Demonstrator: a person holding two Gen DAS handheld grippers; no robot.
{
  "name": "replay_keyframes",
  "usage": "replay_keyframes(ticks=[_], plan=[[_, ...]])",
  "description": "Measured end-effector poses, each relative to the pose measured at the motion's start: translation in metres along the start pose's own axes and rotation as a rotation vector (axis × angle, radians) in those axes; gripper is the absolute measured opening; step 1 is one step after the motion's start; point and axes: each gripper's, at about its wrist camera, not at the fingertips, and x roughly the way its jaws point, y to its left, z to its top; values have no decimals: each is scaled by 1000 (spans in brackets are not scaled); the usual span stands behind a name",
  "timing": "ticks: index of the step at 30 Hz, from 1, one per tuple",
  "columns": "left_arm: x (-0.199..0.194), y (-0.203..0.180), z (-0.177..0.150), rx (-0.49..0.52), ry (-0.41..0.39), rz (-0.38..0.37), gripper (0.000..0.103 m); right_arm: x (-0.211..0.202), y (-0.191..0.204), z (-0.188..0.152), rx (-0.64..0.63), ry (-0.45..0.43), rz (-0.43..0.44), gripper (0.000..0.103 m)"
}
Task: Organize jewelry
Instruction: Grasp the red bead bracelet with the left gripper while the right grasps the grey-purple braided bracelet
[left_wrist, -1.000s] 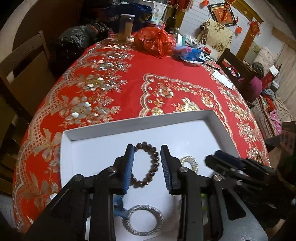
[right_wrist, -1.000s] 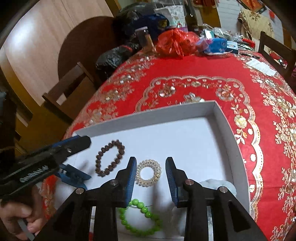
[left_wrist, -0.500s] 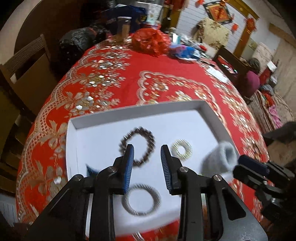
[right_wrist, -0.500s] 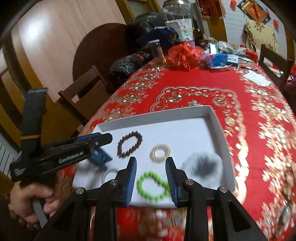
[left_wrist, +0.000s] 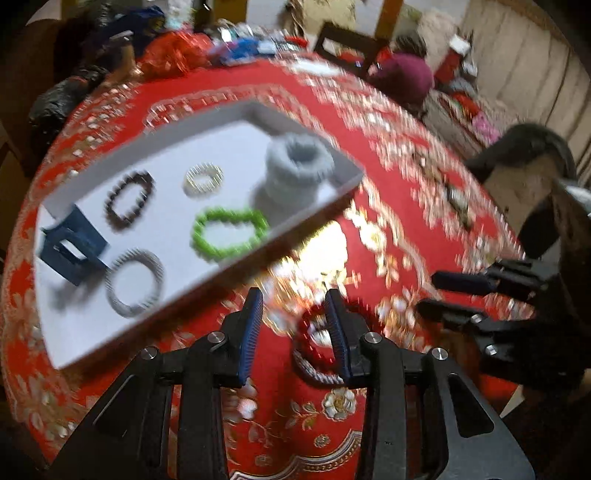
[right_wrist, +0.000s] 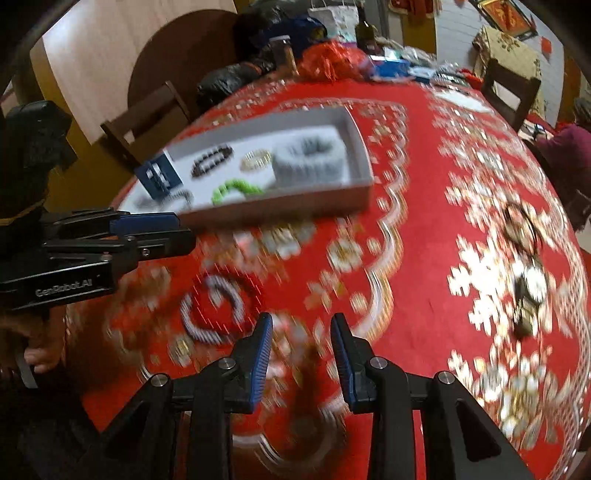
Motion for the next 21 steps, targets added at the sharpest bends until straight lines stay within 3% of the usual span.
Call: replay_keyframes(ticks=[7, 12, 17, 21], plan=[[17, 1, -3, -9, 46, -38, 31, 5, -4, -10, -23, 28, 8, 31], [27, -8, -9, 38, 91, -45, 10, 4, 2, -5, -28, 20, 20, 31], [16, -5, -4, 18, 48, -75, 8, 10, 8, -1, -40, 26, 25, 31], [-4, 4, 7, -33, 0, -148, 8, 13, 9, -2, -40, 33, 28, 31]])
